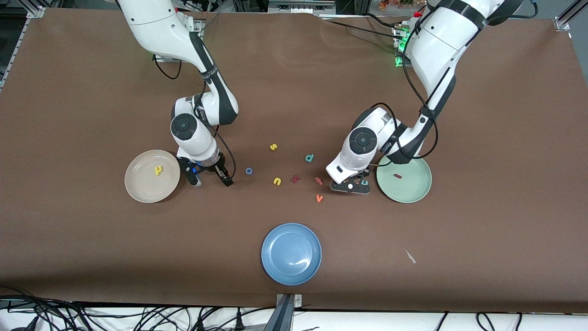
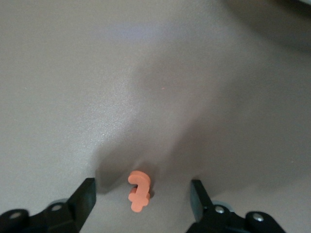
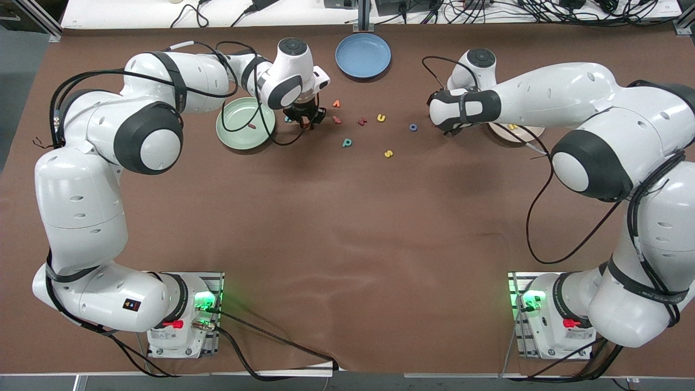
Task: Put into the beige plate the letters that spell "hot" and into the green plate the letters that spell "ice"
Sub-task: 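Grasp the orange 6 and orange 2 with the left and right grippers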
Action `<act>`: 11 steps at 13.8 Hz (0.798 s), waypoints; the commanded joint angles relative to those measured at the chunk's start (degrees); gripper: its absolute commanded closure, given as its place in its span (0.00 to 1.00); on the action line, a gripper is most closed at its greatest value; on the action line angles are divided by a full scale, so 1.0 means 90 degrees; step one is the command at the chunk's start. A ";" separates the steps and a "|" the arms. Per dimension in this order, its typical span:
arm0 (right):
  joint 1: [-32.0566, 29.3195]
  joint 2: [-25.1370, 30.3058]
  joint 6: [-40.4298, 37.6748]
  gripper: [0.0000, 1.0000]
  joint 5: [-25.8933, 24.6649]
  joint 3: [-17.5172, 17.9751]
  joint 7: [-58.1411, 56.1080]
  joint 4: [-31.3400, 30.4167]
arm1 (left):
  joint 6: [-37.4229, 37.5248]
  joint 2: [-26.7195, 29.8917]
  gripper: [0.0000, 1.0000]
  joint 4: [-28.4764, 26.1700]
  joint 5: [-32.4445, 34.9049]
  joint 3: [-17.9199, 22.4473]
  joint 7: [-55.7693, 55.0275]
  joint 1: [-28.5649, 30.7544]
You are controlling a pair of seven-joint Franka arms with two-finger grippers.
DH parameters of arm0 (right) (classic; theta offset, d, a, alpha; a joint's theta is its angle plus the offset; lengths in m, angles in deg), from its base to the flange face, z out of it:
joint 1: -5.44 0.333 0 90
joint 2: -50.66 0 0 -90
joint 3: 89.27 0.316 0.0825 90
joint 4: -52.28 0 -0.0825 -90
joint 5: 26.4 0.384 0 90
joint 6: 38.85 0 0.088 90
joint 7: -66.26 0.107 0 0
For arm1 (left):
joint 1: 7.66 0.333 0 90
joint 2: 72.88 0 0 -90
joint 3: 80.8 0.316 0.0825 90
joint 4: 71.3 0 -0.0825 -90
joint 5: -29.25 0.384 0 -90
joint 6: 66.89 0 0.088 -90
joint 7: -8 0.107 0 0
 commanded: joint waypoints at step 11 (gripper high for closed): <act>-0.0027 -0.0320 -0.0052 0.54 0.0156 -0.0034 0.0197 0.0370 | 0.2381 0.0809 1.00 0.0087 0.0348 0.0051 0.1118 0.0595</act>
